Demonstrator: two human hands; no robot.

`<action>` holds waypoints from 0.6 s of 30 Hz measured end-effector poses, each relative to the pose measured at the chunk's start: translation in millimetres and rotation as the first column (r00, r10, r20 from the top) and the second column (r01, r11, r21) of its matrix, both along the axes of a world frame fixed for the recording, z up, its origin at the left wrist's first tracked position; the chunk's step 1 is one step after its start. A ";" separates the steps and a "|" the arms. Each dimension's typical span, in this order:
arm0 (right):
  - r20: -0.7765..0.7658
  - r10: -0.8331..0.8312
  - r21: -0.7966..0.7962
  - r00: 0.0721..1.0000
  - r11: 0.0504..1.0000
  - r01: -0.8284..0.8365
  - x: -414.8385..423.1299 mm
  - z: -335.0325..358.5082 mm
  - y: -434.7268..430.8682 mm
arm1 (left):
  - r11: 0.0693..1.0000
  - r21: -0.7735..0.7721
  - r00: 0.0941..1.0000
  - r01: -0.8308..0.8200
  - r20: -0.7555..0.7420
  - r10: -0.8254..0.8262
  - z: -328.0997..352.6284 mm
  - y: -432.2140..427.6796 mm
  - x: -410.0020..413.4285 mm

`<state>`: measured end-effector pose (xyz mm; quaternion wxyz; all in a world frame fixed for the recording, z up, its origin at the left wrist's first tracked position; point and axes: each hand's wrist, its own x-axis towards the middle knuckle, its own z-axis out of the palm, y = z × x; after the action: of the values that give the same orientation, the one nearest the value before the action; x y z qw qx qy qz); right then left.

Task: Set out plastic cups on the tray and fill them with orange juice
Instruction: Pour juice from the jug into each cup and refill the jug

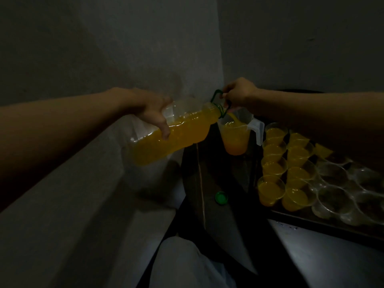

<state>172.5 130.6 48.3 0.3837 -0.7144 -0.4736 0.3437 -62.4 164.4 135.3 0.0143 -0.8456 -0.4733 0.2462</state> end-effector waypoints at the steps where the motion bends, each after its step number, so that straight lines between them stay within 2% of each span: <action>1: 0.004 -0.003 -0.002 1.000 1.000 0.003 0.0 -0.2 1.0 | 1.000 0.002 1.000 0.002 0.005 -0.002 -0.4 0.3 -0.4; 18: 0.033 -0.008 0.008 0.999 1.000 0.008 -2.9 1.5 -0.6 | 1.000 0.001 1.000 -0.024 0.003 0.024 0.0 -2.7 -5.2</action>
<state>169.6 130.0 49.8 0.3800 -0.7204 -0.4783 0.3284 -67.6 161.6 135.3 0.0109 -0.8403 -0.4836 0.2447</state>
